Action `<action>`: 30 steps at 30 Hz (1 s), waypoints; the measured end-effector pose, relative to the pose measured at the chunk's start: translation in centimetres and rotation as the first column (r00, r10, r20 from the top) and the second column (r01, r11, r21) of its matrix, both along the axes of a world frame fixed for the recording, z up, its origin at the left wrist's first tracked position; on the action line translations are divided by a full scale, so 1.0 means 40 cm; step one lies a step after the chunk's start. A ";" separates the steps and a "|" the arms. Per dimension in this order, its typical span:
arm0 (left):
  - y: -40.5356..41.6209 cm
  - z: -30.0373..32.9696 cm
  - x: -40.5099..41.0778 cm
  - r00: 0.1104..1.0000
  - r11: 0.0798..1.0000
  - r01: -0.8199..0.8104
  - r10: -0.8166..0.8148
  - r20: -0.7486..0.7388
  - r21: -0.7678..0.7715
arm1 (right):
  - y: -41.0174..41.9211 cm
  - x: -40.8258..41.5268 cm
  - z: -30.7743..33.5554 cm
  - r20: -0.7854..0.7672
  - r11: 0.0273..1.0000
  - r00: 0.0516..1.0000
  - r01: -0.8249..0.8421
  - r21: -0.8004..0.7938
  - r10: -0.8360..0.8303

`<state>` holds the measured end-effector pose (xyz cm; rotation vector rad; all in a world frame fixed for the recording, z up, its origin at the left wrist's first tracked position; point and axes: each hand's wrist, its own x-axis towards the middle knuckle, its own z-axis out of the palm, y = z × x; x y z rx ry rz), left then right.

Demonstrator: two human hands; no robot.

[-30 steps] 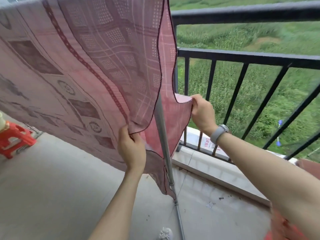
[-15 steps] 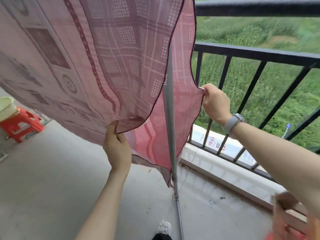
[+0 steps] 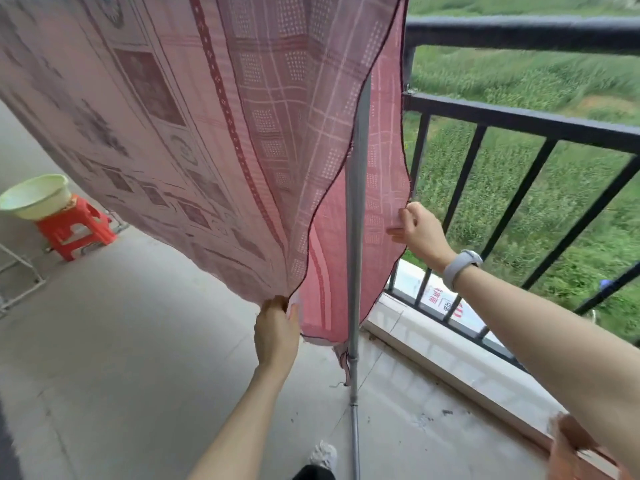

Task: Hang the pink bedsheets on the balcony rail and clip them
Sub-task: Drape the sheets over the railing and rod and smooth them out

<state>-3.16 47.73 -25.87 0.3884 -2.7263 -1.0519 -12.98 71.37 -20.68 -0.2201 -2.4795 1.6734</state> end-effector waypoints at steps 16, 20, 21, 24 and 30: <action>-0.053 -0.064 0.084 0.996 0.979 -0.011 0.028 0.081 -0.202 | 0.049 -0.030 -0.081 -0.098 0.922 0.975 0.219 0.320 -0.197; 0.036 -0.086 0.113 0.983 0.987 0.160 -0.156 0.100 -0.031 | 0.077 -0.035 -0.078 -0.175 0.865 0.970 0.231 0.445 -0.169; 0.047 -0.087 0.113 0.983 0.986 0.166 -0.163 0.082 -0.031 | 0.087 -0.040 -0.067 -0.197 0.854 0.962 0.259 0.452 -0.187; 0.027 -0.082 0.091 0.998 0.996 0.068 -0.068 0.005 -0.059 | 0.119 -0.084 0.001 -0.212 0.861 0.939 0.335 0.383 -0.272; -0.009 -0.085 0.050 0.993 0.996 0.062 -0.055 0.108 -0.064 | 0.126 -0.082 -0.020 -0.071 0.894 0.980 0.198 0.403 -0.185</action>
